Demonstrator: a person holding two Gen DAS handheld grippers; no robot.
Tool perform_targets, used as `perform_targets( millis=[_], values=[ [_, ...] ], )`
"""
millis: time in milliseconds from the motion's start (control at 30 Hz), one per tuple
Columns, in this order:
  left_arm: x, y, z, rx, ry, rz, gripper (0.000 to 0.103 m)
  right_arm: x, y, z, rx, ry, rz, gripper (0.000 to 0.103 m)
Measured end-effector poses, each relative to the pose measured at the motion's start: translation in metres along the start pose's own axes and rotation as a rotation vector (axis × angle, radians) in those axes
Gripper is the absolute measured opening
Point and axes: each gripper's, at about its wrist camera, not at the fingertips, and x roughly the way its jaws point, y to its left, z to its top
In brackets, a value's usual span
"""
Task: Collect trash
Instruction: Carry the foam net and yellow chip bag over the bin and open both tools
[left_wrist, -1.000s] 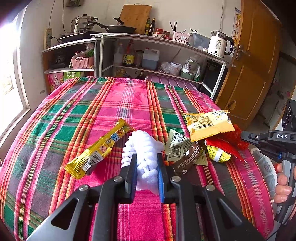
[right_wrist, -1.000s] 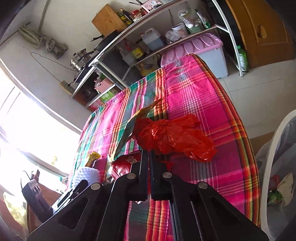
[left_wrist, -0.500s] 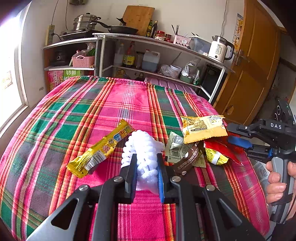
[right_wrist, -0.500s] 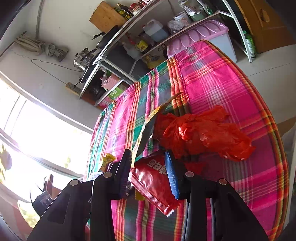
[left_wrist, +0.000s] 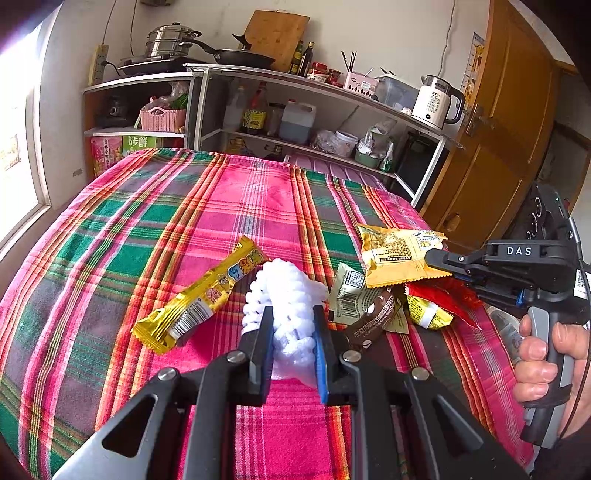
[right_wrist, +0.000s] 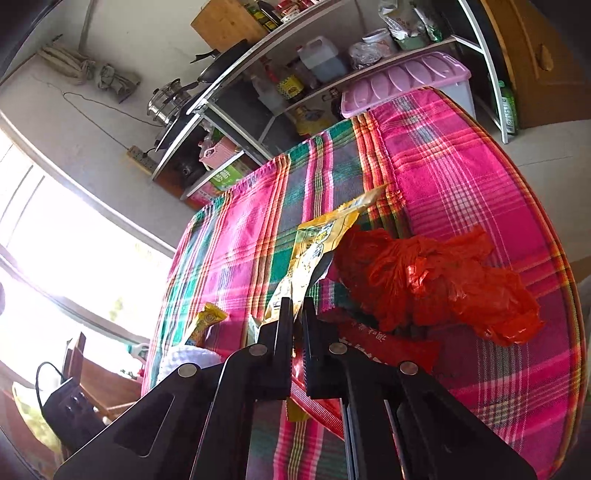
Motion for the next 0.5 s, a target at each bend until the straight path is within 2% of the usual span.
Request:
perform_targets(
  millis=[300, 500],
  values=[
    [-0.018, -0.015, 0.0, 0.01, -0.033, 0.0, 0.019, -0.048, 0.007, -0.019, -0.107, -0.082, 0.016, 0.001],
    [-0.029, -0.044, 0.003, 0.042, -0.061, -0.024, 0.019, -0.093, -0.011, -0.032, -0.098, -0.154, 0.035, 0.001]
  ],
)
